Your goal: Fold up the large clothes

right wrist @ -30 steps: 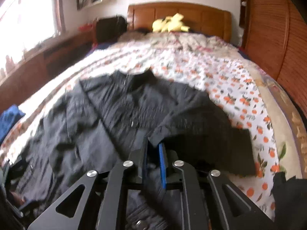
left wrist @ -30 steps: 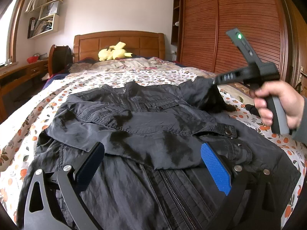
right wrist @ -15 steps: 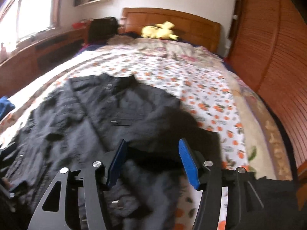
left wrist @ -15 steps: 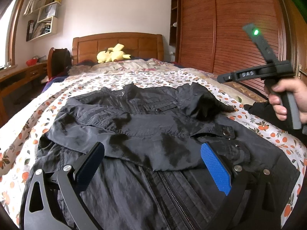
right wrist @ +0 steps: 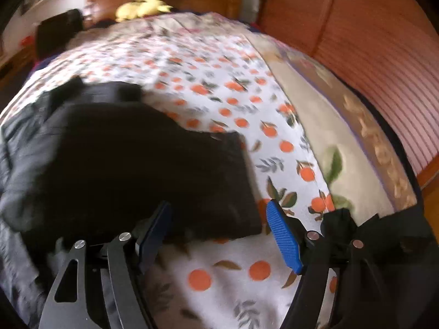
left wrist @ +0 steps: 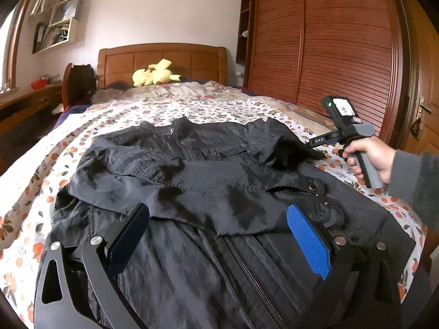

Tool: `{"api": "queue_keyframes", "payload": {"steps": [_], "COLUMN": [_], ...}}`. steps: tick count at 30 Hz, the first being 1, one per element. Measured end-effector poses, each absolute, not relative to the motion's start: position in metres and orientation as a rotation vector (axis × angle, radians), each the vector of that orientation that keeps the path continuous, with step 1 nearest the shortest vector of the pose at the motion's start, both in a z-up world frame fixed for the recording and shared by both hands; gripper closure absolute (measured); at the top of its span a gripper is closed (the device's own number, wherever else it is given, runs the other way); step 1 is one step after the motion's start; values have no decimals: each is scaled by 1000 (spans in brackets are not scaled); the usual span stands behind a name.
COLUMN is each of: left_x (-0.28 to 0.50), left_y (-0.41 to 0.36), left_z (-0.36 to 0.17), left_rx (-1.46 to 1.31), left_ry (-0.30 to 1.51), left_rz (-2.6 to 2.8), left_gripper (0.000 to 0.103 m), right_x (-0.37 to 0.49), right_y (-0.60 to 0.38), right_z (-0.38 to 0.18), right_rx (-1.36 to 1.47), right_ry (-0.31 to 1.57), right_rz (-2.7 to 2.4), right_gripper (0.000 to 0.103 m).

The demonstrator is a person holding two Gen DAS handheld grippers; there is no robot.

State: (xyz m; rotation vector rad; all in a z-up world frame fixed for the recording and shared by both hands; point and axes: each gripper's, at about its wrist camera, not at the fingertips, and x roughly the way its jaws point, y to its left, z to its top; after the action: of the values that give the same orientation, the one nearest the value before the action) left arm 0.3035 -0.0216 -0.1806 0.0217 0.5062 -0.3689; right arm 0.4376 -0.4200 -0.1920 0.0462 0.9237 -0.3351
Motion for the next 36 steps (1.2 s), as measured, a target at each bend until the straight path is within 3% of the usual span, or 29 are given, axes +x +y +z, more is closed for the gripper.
{"api": "queue_keyframes", "payload": {"steps": [11, 12, 15, 17, 36], "left_x": [307, 307, 306, 304, 276], "left_y": [-9, -8, -7, -5, 21], "left_z": [-180, -179, -177, -176, -154], "left_rx": [6, 5, 11, 16, 22], "left_ry": [521, 520, 516, 512, 458], "left_rz": [-352, -349, -338, -331, -283], "left_gripper": [2, 2, 2, 2, 2], "right_x": [450, 449, 443, 437, 367], "right_y": [-439, -439, -432, -416, -282], "right_z": [-224, -223, -215, -200, -56], "right_rx": [199, 205, 215, 140, -49], "right_ry": [1040, 1037, 1011, 968, 614], "right_rz": [-307, -303, -236, -224, -1], "right_gripper": [34, 44, 88, 93, 95]}}
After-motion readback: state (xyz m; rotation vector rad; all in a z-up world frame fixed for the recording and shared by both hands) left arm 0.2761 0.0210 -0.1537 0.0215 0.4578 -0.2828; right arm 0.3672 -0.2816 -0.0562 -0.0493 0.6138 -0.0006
